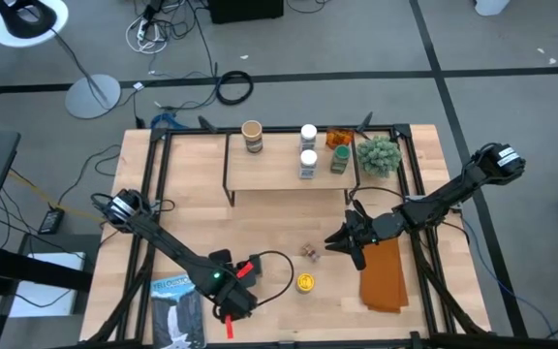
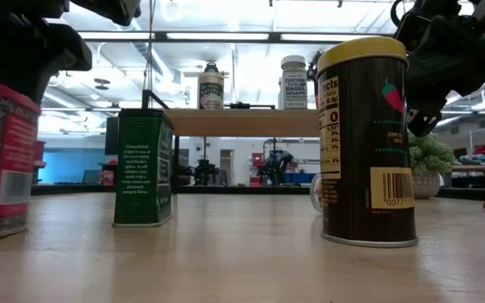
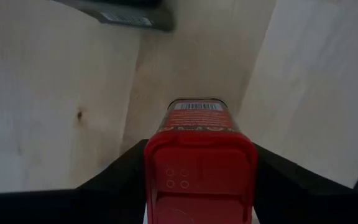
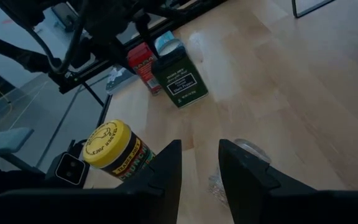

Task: Shelf spices
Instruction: Put the red seasoning can on the shelf

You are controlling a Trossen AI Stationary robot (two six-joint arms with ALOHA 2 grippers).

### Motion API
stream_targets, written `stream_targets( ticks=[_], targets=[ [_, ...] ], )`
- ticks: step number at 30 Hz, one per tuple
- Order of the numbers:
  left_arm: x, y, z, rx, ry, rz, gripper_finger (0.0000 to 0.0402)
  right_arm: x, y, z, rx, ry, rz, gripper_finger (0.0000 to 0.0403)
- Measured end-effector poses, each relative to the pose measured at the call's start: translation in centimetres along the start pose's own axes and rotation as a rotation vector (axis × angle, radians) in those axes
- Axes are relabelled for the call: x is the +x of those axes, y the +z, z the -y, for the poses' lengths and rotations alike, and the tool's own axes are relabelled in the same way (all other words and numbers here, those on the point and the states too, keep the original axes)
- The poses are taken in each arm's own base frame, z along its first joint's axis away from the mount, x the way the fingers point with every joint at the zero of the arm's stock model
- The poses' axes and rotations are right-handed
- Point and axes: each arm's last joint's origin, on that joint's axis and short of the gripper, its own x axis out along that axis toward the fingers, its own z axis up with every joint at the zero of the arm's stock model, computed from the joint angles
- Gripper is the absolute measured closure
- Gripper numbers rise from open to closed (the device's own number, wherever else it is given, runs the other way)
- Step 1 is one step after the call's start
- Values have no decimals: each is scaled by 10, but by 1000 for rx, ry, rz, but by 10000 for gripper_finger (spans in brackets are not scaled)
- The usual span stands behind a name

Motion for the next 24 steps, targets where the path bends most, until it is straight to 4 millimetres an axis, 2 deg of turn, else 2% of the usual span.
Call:
stream_targets(
  ticks=[4, 10, 13, 17, 21, 24],
  targets=[
    [-12, 7, -2, 27, -40, -11, 185, 0, 0, 0, 0, 0, 0, 296],
    [-58, 31, -18, 86, -77, 42, 185, 0, 0, 0, 0, -1, 0, 296],
    [-88, 47, -31, 148, -79, 70, 185, 0, 0, 0, 0, 0, 0, 296],
    [-129, 69, -61, 167, -68, 128, 185, 0, 0, 0, 0, 0, 0, 296],
    [-165, 86, -103, 205, -12, 171, 185, 0, 0, 0, 0, 0, 0, 296],
    [-183, 99, -137, 246, 32, 222, 185, 0, 0, 0, 0, 0, 0, 296]
  ],
)
